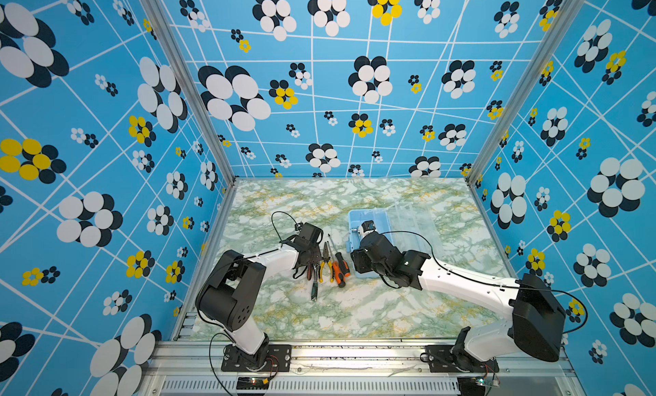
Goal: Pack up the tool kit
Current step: 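Lower the held ratchet into the box beside the others and open the left gripper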
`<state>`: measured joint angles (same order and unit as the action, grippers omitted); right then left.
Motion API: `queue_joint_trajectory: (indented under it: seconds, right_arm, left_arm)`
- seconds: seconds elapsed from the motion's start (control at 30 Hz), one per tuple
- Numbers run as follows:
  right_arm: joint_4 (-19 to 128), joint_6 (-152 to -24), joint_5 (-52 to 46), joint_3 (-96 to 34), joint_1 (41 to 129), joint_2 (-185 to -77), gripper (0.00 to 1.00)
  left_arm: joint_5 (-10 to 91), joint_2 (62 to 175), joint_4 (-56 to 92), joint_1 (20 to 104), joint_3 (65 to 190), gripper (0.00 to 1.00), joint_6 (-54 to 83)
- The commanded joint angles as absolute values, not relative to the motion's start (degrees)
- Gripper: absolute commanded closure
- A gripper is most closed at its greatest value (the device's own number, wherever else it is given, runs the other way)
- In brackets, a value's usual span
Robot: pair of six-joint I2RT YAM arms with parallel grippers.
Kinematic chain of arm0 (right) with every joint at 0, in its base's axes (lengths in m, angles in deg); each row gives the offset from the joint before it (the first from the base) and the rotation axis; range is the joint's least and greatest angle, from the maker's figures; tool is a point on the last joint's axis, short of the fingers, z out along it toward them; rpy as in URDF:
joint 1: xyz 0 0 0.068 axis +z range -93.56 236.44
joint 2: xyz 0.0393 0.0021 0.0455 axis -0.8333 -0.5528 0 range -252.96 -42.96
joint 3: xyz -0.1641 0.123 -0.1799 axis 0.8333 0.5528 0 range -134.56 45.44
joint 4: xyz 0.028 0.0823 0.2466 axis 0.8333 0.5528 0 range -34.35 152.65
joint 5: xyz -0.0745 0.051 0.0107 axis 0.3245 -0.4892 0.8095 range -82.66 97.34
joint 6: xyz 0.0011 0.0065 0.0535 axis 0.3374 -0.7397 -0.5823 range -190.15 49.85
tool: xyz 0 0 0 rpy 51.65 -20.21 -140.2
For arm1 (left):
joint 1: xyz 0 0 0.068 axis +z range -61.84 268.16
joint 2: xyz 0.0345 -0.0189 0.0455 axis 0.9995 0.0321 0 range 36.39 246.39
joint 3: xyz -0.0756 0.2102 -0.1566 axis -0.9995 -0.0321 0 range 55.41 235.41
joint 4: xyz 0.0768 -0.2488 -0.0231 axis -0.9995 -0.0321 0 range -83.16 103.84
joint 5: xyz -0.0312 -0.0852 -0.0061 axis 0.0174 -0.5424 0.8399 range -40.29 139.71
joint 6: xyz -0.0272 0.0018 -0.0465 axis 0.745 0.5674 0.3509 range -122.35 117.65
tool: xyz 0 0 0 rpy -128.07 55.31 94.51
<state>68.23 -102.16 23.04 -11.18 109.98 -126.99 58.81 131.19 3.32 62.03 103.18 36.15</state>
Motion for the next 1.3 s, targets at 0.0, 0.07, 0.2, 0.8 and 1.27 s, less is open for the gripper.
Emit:
queue_joint_trajectory:
  seconds: [0.0,0.07,0.2,0.8,1.27]
  right_arm:
    - [66.27,-103.03,21.58,-10.41,109.47,-127.73,0.43]
    - [65.58,-103.28,20.69,-10.32,108.81,-127.52,0.43]
    - [64.81,-103.38,19.48,-10.28,107.49,-126.75,0.43]
    - [66.70,-103.29,21.57,-4.08,100.15,-112.53,0.43]
    - [69.32,-103.07,22.29,0.81,97.72,-106.25,0.43]
  left_arm:
    - [63.00,130.08,-4.04,62.34,103.87,1.00,35.63]
    - [64.03,128.18,-5.33,62.49,104.84,1.00,35.38]
    - [62.62,124.30,-7.60,62.52,108.00,1.00,34.71]
    - [53.53,137.31,-1.95,47.60,134.31,1.00,47.45]
    - [54.35,155.11,0.18,46.13,144.05,1.00,53.64]
